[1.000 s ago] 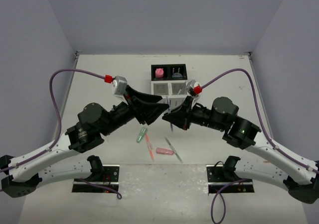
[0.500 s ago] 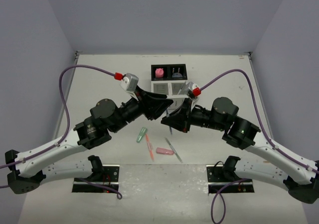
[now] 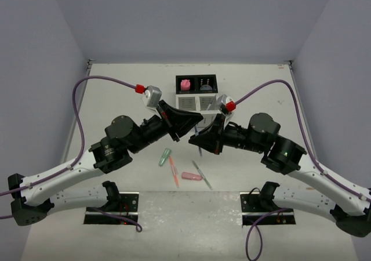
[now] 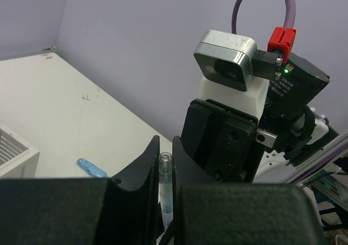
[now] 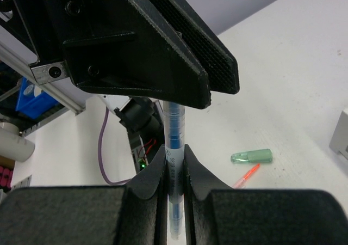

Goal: Sort the stationery into containers
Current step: Close the pen cap on the pen.

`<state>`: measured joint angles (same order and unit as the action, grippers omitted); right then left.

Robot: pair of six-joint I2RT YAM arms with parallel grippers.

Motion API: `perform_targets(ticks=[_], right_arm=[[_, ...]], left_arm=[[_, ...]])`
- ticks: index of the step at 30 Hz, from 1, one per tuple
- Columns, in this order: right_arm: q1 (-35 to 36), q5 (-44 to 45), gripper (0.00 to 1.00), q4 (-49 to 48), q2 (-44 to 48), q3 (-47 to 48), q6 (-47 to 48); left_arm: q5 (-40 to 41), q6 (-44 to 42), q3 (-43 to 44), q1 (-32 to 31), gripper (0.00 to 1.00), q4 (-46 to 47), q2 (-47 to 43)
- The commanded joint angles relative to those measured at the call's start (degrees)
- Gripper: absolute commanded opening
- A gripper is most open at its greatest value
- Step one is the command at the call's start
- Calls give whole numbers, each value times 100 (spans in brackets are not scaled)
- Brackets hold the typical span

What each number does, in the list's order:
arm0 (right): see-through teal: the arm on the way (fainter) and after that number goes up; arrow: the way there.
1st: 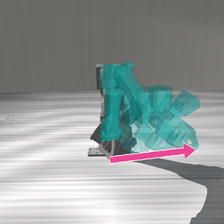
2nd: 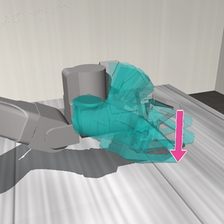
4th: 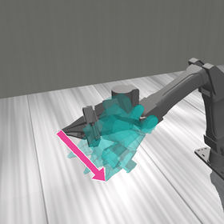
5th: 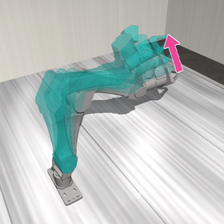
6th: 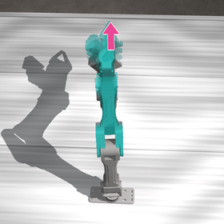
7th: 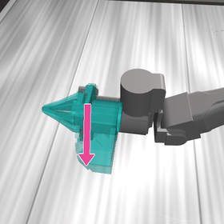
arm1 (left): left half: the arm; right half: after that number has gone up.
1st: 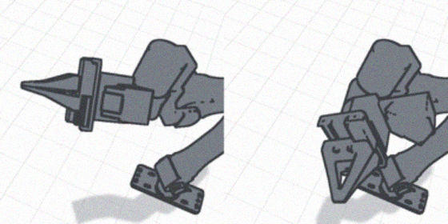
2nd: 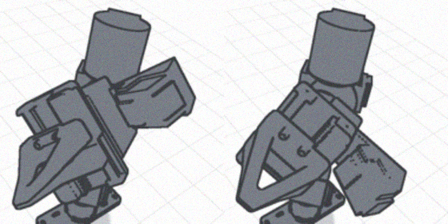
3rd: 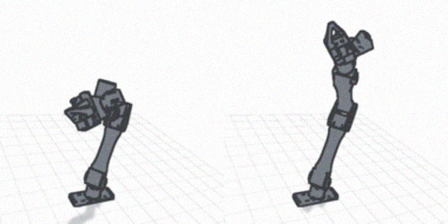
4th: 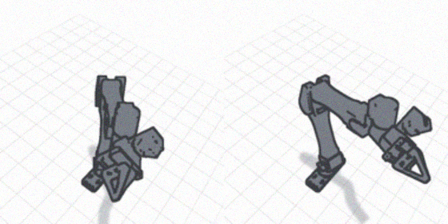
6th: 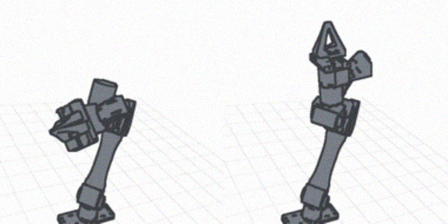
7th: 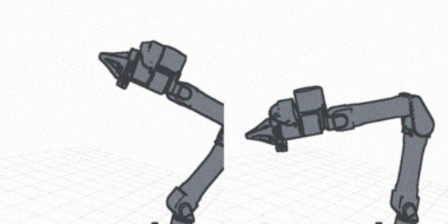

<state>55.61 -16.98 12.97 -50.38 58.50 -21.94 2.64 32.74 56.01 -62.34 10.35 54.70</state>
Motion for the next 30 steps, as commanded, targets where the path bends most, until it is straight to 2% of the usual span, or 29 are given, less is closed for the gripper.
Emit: perform_targets(ticks=[1,8,11,16,19,22,27,30], right_arm=[[-57,713,0,-254,-115,926,114],[-623,468,0,110,-691,2089,251],[-987,16,0,154,-874,2456,146],[-1114,-85,0,312,-1260,3079,164],[-1109,-511,0,118,-1303,2687,156],[-1049,-840,0,-333,-1199,1552,66],[-591,-835,0,-626,-1470,921,32],[-457,-764,0,-849,-1484,676,-61]], left_arm=[[-505,160,-400,-33,0,11,132],[-705,402,-1102,-93,0,496,293],[-858,446,-1305,-177,0,699,369],[-823,386,-1442,-394,0,740,474],[-489,315,-1471,-402,0,644,283],[32,-70,-1015,-402,0,95,-2],[-97,-651,-202,-402,0,-435,39],[161,-803,170,-402,2,-567,111]])
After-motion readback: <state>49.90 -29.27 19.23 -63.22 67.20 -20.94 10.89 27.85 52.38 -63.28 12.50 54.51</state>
